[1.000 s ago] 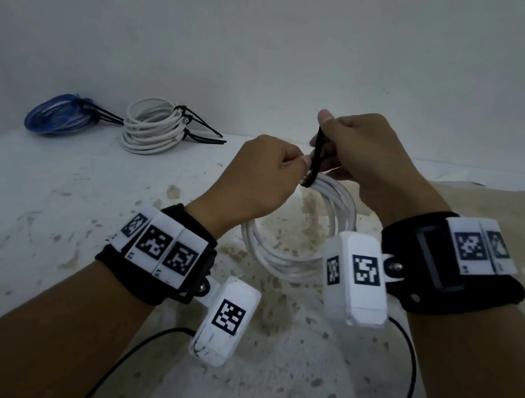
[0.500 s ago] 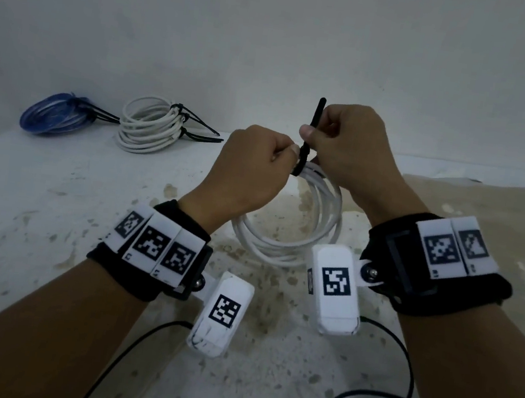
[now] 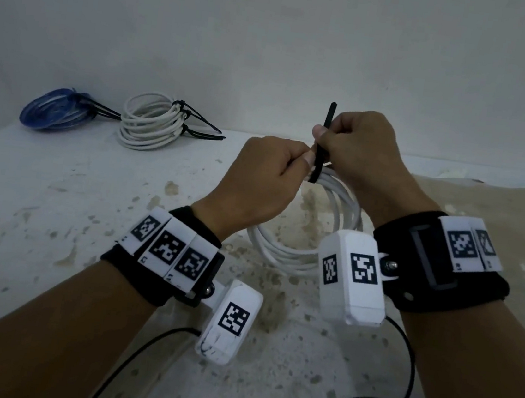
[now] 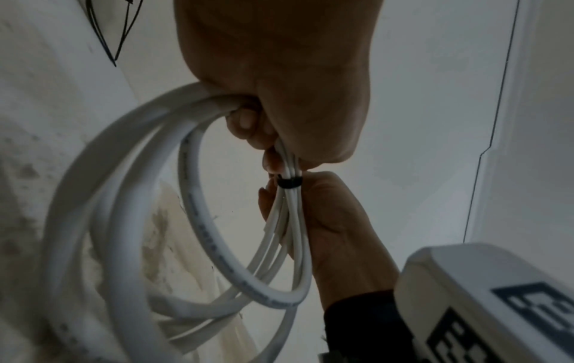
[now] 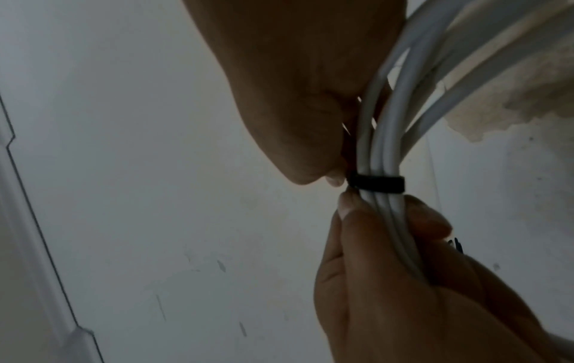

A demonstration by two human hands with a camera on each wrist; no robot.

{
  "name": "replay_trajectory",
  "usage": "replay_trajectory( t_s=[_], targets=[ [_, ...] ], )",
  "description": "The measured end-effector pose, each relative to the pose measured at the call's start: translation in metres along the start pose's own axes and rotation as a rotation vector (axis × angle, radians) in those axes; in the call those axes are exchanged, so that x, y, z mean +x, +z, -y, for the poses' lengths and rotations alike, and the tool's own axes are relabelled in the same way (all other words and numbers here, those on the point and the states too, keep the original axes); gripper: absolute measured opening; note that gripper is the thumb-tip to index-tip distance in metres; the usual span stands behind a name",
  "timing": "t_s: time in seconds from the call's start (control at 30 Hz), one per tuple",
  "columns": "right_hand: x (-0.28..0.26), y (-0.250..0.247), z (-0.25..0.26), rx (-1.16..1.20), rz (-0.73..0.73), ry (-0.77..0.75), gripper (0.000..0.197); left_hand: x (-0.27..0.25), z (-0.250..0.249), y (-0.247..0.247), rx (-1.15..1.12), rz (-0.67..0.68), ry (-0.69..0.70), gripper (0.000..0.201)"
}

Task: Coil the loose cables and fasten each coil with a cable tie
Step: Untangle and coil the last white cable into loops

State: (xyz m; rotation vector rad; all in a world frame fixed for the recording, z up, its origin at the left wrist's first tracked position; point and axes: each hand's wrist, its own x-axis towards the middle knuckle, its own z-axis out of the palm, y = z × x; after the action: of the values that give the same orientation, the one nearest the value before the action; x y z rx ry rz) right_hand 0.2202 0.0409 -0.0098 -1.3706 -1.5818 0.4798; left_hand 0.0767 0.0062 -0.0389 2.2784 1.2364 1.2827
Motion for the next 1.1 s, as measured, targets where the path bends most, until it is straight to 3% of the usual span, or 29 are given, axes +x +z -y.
replay_trajectory(
  t_s=[0.2,0.37,0.43,0.5,0.57,0.63,0.77,0.97,1.1],
  targets=[
    [0.001,0.007,-0.016,0.041,0.004,0.099,0.026,-0.004,0.008,0.006,0.035,0.026,0.035,0.041],
    [0.004,0.009,-0.015,-0.01,-0.006,0.058,0.034,0.008,0.013,-0.004,0.031,0.094,-0.008,0.042],
    [0.0,0.006,-0.007,0.179,0.129,0.166,0.041,0.011,0.014,-0.008,0.049,0.109,-0.002,0.04],
    [-0.008,0.001,0.006,0.382,0.356,0.315,0.055,0.01,0.016,-0.015,0.063,0.115,0.003,0.037],
    [-0.012,-0.002,0.018,0.38,0.531,0.334,0.062,0.01,0.015,-0.026,0.064,0.119,-0.016,0.032],
    [-0.015,-0.001,0.031,0.326,0.578,0.303,0.06,0.01,0.012,-0.04,0.04,0.111,-0.07,0.024],
    [-0.015,0.012,0.052,0.388,0.516,0.279,0.056,0.009,-0.003,-0.072,-0.098,0.063,-0.219,0.019],
    [-0.014,0.026,0.09,0.675,0.253,0.382,0.053,-0.016,0.007,-0.116,-0.829,-0.094,-0.575,0.033],
    [-0.019,0.056,0.112,0.805,0.047,0.441,0.056,-0.046,0.01,-0.111,-1.16,-0.218,-0.573,0.016]
  ],
)
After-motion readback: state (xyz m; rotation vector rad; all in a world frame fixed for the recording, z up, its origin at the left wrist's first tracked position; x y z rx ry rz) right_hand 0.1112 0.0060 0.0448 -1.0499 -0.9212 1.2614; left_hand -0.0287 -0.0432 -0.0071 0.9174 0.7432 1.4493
